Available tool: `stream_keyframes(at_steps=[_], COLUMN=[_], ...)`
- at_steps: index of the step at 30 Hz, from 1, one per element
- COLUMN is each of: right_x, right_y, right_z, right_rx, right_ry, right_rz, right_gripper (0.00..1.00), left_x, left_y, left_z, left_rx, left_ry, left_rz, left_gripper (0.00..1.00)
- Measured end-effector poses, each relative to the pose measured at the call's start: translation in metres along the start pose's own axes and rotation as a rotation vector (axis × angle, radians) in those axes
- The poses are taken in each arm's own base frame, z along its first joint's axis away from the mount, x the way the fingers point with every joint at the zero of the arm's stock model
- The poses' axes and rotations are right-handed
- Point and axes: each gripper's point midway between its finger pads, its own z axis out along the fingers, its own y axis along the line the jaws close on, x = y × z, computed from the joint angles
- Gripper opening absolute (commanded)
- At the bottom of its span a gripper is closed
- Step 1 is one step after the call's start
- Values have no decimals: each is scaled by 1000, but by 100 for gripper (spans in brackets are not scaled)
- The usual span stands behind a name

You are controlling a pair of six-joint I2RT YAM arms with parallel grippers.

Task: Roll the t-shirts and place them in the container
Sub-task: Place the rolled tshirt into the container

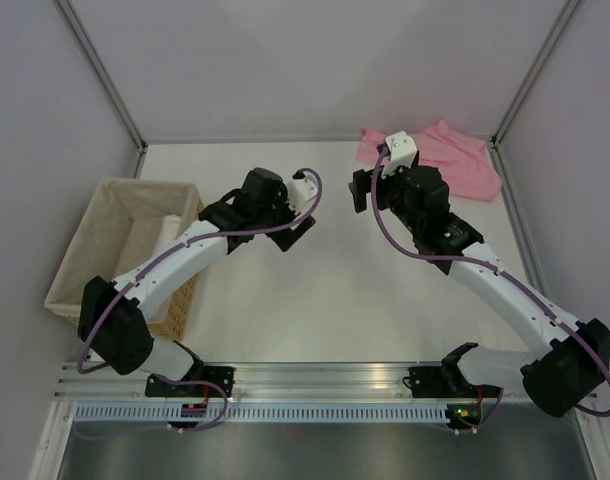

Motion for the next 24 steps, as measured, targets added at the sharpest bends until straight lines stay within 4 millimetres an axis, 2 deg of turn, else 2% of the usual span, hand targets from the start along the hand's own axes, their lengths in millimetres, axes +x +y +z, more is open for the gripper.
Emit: stream_keyframes(at_steps=[3, 5, 10, 13, 20, 24], right_x=[-1, -2, -13, -17, -7, -20], right_y=[2, 4, 6, 4, -18, -29], right_z=[0, -2, -17, -24, -43, -66], right_rx=[-4, -10, -17, -7, 88, 141], right_ry=[7, 4, -18, -27, 33, 5], right_rz=[-8, -12, -22, -40, -95, -102], right_gripper=[98, 98, 98, 98, 98, 98], left_x=[-41, -57, -82, -88, -84, -80], left_y=[9, 9, -5, -30, -82, -119], left_z=[16, 24, 37, 45, 57, 57], left_rx=[-106, -132, -138, -106, -38, 74], left_ry=[-91, -137, -220, -243, -233, -232], left_rz=[46, 56, 46, 38, 2, 8], left_gripper=[100, 100, 100, 100, 100, 100])
